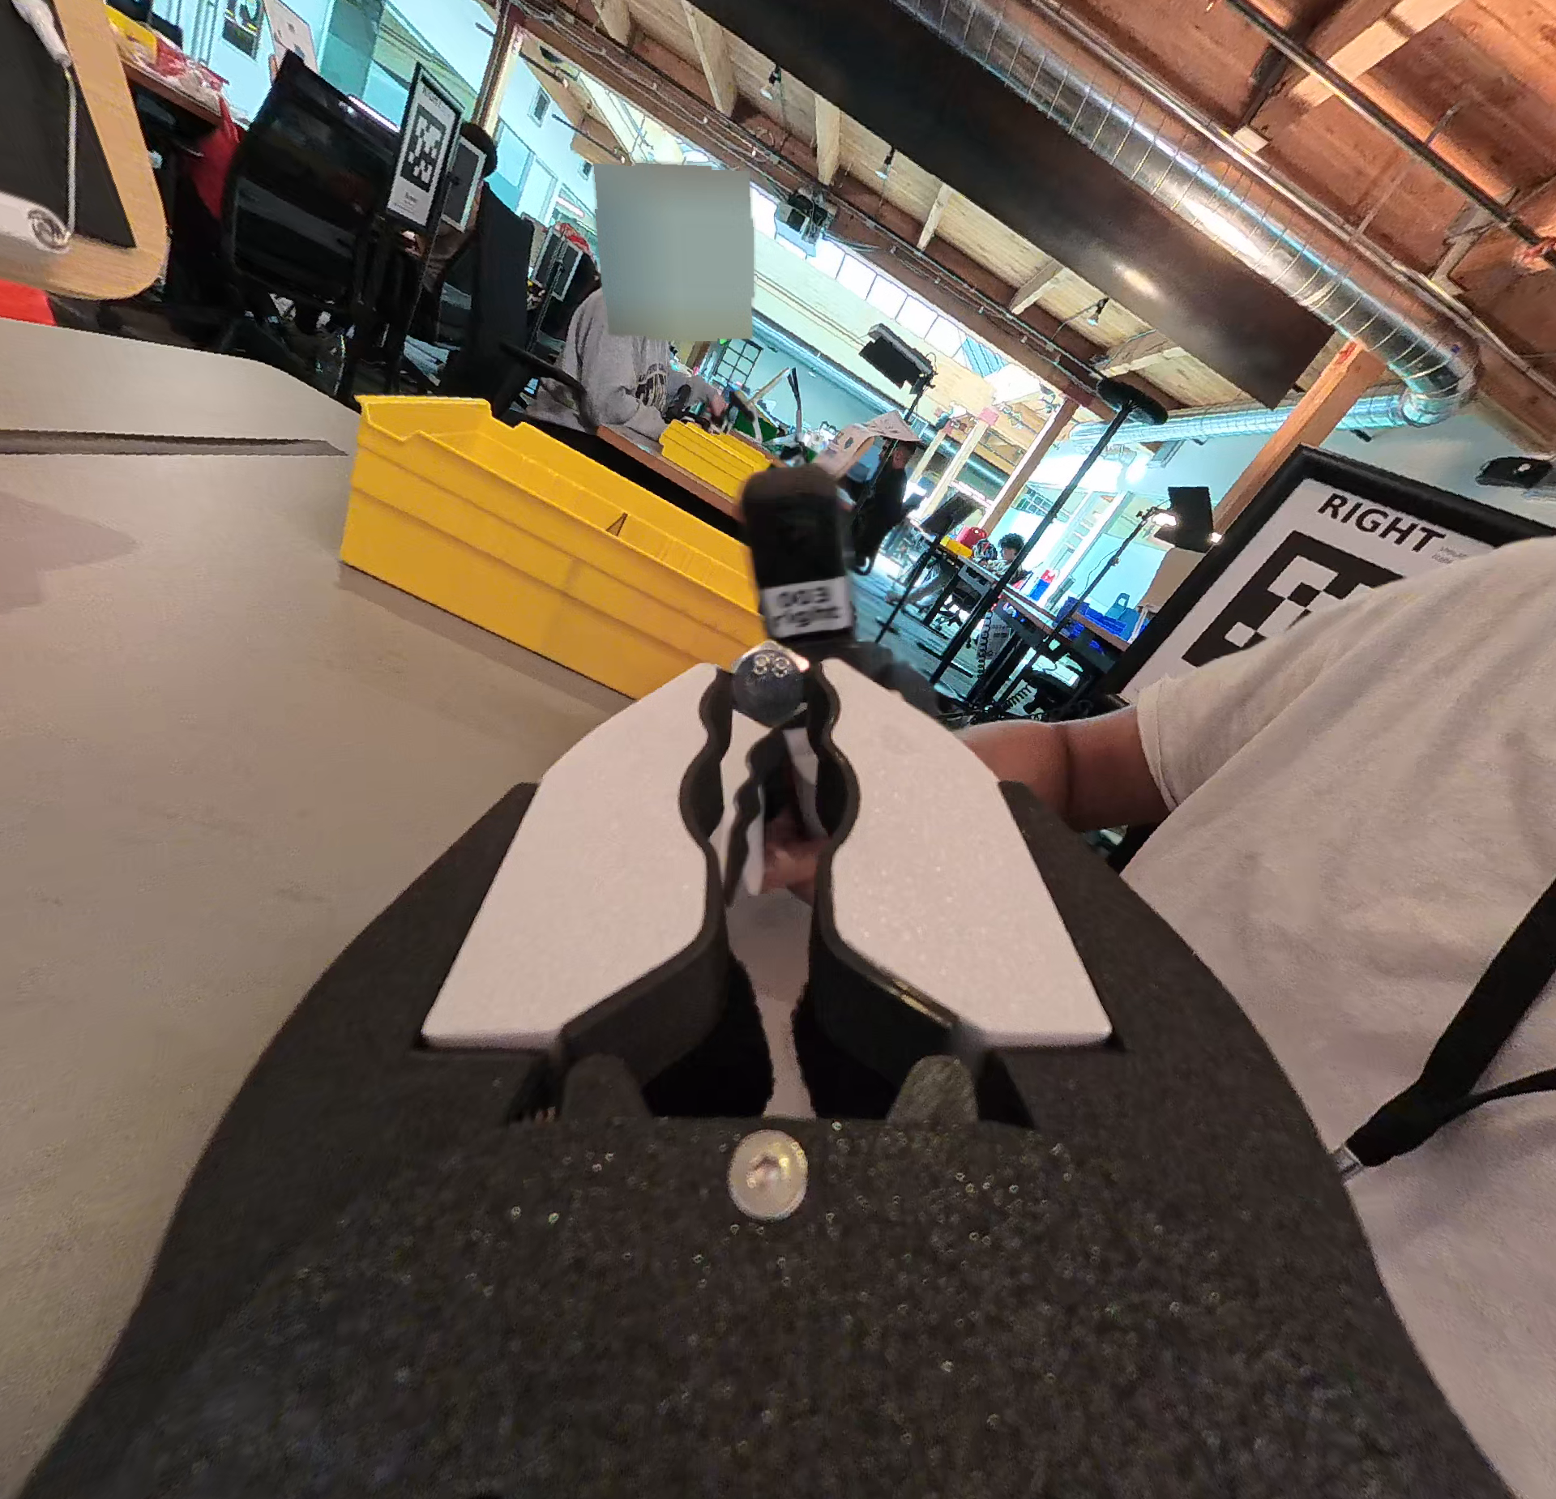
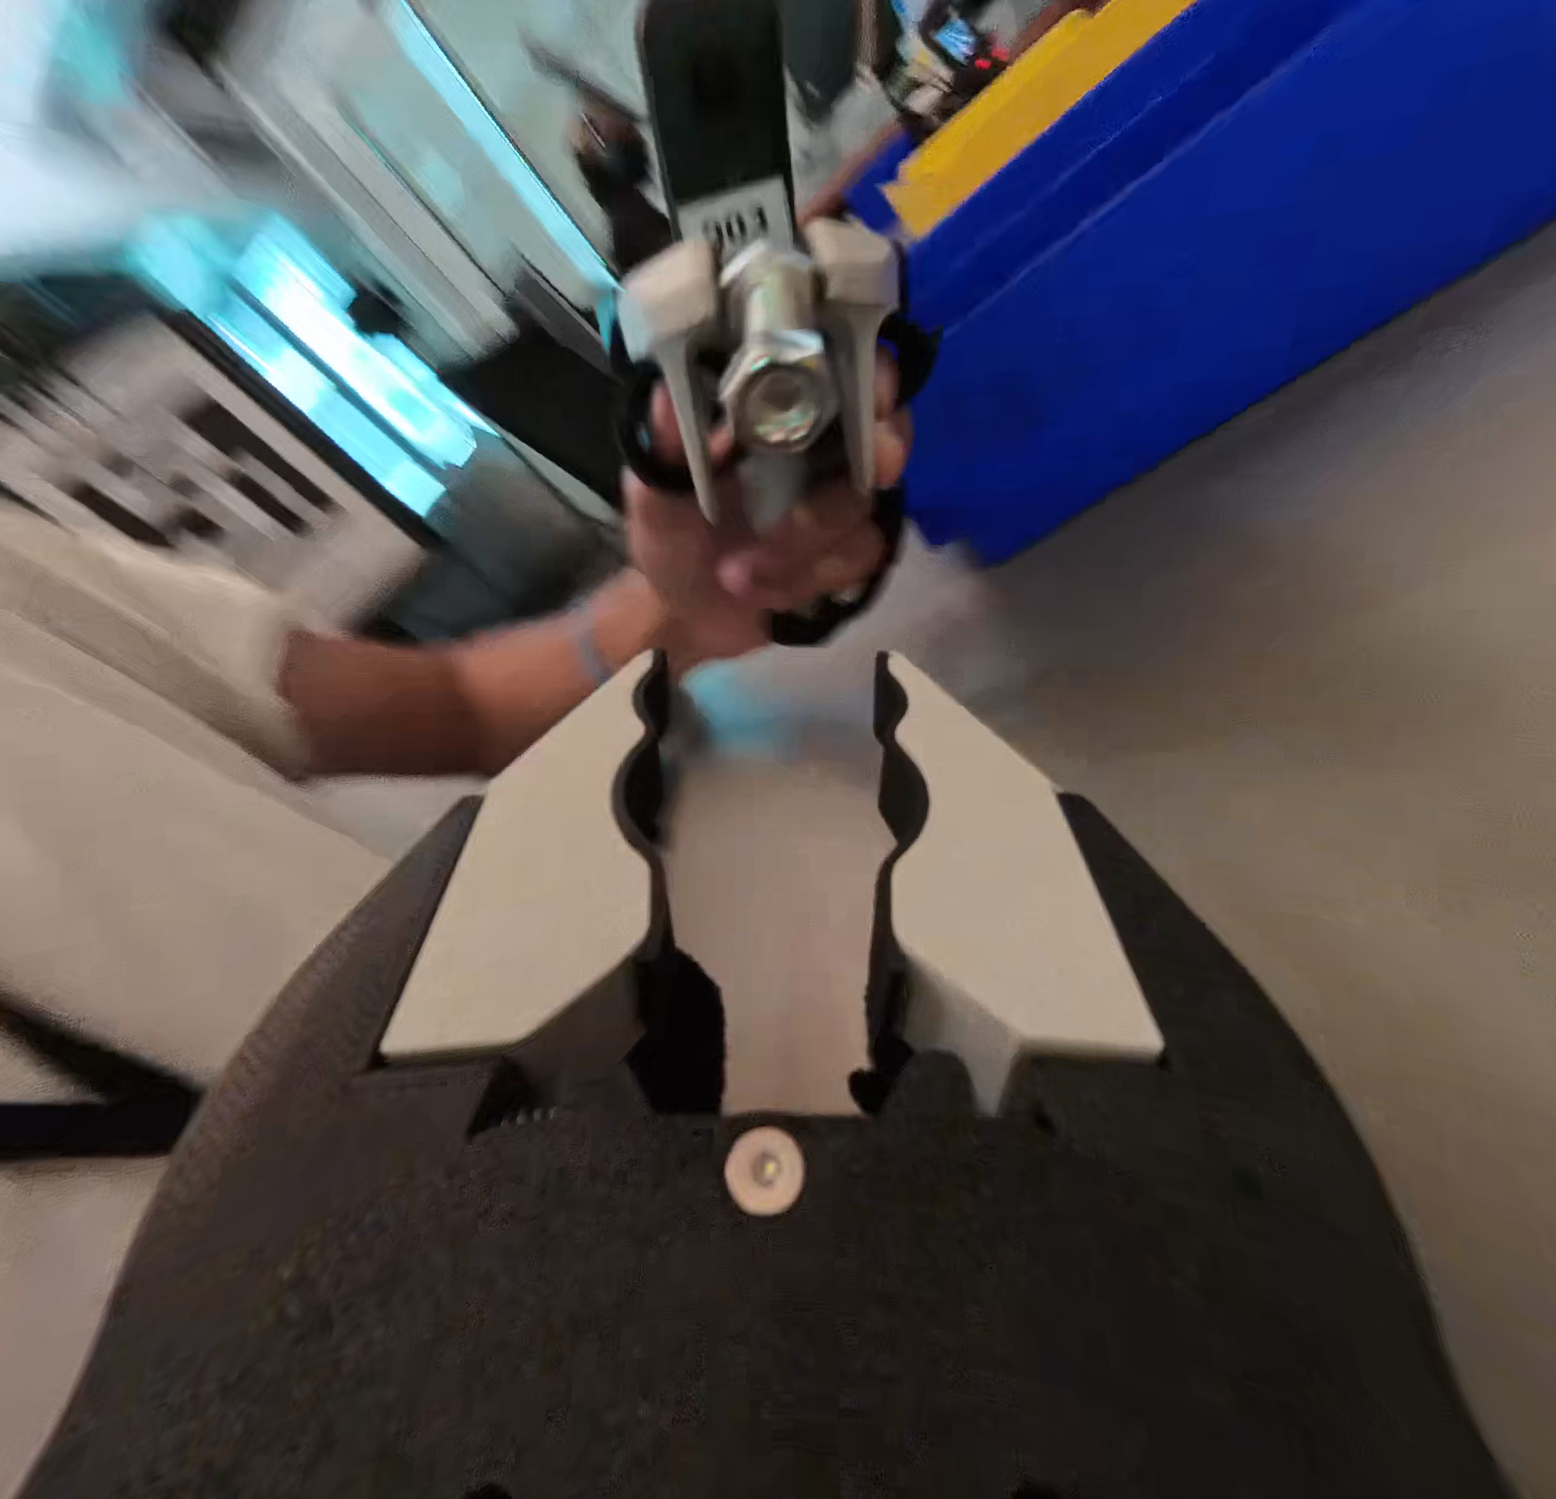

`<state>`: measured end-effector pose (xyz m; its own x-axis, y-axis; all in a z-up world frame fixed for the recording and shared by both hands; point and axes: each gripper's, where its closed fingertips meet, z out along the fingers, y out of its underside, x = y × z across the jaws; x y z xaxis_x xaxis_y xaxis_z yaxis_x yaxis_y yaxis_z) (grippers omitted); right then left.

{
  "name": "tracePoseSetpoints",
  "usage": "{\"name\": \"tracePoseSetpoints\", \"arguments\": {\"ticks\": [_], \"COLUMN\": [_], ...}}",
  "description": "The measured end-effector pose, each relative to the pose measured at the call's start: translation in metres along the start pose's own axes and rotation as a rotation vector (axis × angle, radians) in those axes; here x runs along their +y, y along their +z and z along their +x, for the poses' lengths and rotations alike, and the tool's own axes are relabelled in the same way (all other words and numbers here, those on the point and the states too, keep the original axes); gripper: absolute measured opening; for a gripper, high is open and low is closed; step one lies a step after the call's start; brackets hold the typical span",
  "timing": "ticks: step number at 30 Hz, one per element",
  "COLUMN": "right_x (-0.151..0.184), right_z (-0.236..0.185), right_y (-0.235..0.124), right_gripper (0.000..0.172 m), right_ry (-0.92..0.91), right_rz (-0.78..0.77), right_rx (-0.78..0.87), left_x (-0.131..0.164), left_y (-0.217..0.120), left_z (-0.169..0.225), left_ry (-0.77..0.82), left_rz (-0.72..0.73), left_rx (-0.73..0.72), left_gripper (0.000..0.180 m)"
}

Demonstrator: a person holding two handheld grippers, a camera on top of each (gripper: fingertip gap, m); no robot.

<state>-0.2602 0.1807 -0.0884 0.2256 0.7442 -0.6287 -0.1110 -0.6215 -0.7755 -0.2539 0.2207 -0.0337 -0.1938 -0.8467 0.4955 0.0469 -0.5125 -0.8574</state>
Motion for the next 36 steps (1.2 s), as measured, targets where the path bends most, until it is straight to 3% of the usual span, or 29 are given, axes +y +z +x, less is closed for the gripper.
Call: {"name": "tracePoseSetpoints", "arguments": {"ticks": [3, 5, 14, 19, 21, 23, 29, 31, 33, 36], "right_x": [-0.028, -0.042, -0.048, -0.046, -0.046, -0.046, -0.041, -0.04, -0.038, -0.042], "right_z": [-0.011, -0.01, -0.007, -0.004, -0.004, -0.008, -0.009, -0.008, -0.009, -0.018], "right_y": [-0.011, -0.022, -0.026, -0.026, -0.026, -0.026, -0.036, -0.038, -0.036, -0.036], "right_gripper": [0.034, 0.03, 0.026, 0.016, 0.016, 0.017, 0.017, 0.017, 0.017, 0.026], "right_ry": [0.363, 0.476, 0.46, 0.38, 0.192, -0.143, -1.634, -2.016, -2.135, -2.093], "right_rz": [0.208, 0.312, 0.358, 0.329, 0.312, 0.263, -0.086, -0.174, -0.191, -0.116], "right_rx": [-0.246, -0.322, -0.286, -0.208, -0.094, 0.075, 0.789, 0.967, 0.989, 0.95], "left_x": [-0.001, -0.002, 0.009, 0.013, 0.013, 0.012, 0.019, 0.022, 0.022, 0.018], "left_y": [0.0, 0.0, 0.008, 0.011, 0.01, 0.01, 0.017, 0.018, 0.018, 0.018], "left_z": [0.003, 0.006, 0.004, 0.006, 0.005, 0.007, 0.013, 0.012, 0.012, 0.014], "left_ry": [0.026, 0.034, 0.028, 0.036, 0.025, -0.002, -0.008, -0.018, -0.041, -0.057], "left_rz": [-0.01, -0.012, -0.049, -0.065, -0.067, -0.058, -0.093, -0.102, -0.098, -0.073], "left_rx": [0.002, 0.008, 0.017, 0.015, 0.019, 0.044, 0.069, 0.065, 0.08, 0.09], "left_gripper": [0.016, 0.016, 0.016, 0.016, 0.016, 0.016, 0.016, 0.016, 0.016, 0.016]}}
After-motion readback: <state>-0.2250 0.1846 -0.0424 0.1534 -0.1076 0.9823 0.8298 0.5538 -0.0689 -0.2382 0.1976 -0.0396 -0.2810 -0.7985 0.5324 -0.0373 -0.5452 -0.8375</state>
